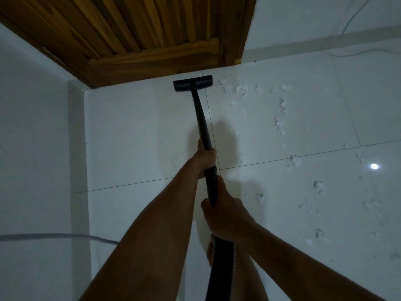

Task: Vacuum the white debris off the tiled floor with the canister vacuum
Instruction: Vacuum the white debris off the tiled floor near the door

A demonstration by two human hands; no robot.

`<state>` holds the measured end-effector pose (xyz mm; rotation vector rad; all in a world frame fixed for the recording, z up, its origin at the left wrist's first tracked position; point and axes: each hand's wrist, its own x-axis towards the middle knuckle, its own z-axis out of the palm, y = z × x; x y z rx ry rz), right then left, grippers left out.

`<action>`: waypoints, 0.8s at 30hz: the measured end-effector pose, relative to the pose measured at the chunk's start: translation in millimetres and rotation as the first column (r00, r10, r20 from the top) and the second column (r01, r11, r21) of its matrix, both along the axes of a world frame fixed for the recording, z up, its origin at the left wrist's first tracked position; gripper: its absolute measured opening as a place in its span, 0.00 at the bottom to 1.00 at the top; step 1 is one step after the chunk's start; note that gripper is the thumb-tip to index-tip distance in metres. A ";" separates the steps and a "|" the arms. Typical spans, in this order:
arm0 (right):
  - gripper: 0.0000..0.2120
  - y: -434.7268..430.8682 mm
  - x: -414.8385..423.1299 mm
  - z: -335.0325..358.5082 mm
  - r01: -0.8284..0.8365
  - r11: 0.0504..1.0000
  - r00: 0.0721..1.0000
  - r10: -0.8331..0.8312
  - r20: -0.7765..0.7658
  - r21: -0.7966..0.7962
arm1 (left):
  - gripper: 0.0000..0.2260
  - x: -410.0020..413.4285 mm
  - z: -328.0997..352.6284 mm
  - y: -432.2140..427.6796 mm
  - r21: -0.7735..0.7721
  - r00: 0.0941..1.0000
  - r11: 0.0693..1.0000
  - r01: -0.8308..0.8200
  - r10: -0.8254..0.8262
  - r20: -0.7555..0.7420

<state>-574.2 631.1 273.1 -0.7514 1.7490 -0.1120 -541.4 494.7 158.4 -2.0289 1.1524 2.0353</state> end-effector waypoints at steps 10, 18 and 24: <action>0.37 1.9 -4.7 14.3 -0.014 1.000 1.000 0.014 0.018 0.023 | 0.28 -3.2 10.8 2.3 0.011 0.999 1.000 0.020 -0.020 0.028; 0.34 50.8 -2.3 33.2 0.013 1.000 0.999 -0.014 0.045 0.015 | 0.29 1.4 39.7 57.9 0.055 0.998 0.997 0.050 -0.052 0.036; 0.33 73.0 3.7 25.5 0.027 0.999 0.998 -0.028 0.058 0.026 | 0.30 6.8 34.7 79.6 0.054 0.996 0.996 0.073 -0.076 0.054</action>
